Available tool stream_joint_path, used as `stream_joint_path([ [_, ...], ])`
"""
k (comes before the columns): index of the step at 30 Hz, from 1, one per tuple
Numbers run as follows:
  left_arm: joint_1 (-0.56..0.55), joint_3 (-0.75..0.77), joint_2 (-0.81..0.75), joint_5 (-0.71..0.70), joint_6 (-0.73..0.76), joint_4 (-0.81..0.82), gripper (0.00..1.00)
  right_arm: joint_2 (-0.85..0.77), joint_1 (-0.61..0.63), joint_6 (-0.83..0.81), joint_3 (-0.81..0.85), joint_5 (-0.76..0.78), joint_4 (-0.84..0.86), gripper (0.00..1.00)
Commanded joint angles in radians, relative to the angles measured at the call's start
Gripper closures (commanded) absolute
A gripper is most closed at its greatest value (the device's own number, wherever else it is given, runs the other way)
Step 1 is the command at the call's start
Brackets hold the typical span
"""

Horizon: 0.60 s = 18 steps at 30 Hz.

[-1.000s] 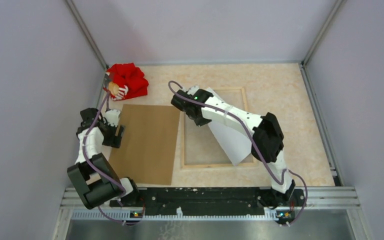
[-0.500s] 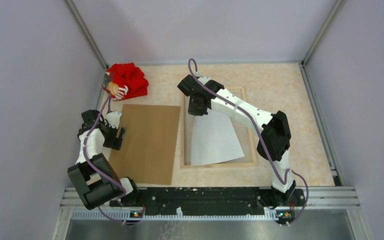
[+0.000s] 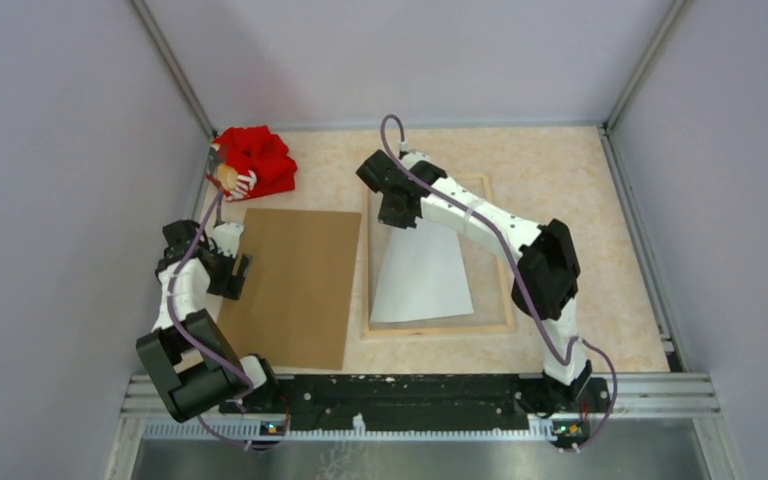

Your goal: Put the photo into the frame

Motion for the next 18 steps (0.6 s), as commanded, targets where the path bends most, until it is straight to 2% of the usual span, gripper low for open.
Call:
stream_joint_path([
  [1,-0.002,0.009,-0.009,0.012,0.01,0.021,0.17,-0.051,-0.042,0.044,-0.113,-0.021,0.036,1.0],
  [4,-0.003,0.007,-0.013,0.014,0.009,0.021,0.17,-0.057,-0.064,0.059,-0.142,-0.056,0.07,1.0],
  [8,-0.004,-0.009,-0.025,0.011,0.013,0.029,0.17,-0.02,-0.065,0.046,-0.062,-0.042,0.009,1.0],
  [11,-0.003,-0.019,-0.024,0.006,0.016,0.039,0.17,-0.03,-0.065,0.041,-0.075,-0.033,0.022,1.0],
  [18,-0.003,-0.017,-0.019,0.007,0.022,0.039,0.17,0.014,-0.065,-0.087,-0.03,-0.044,-0.008,1.0],
])
